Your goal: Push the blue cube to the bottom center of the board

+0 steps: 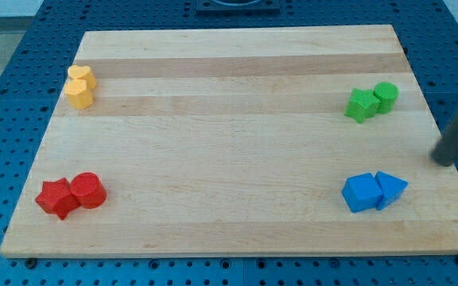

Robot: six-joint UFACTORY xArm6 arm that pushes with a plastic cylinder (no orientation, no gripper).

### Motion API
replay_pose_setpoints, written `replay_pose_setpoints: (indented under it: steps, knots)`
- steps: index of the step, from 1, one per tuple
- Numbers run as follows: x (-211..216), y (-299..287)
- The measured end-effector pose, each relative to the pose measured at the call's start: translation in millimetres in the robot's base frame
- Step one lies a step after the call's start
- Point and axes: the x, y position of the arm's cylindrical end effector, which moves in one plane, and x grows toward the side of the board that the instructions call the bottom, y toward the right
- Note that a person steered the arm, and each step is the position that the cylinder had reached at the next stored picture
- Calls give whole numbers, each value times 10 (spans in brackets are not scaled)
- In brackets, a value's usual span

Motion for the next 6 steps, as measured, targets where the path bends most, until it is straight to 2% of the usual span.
replay_pose_setpoints:
  steps: [1, 3, 4, 5, 6]
  knots:
    - [202, 121]
    - [287, -1217]
    - [302, -1655]
    - [12, -1431]
    - [83, -634]
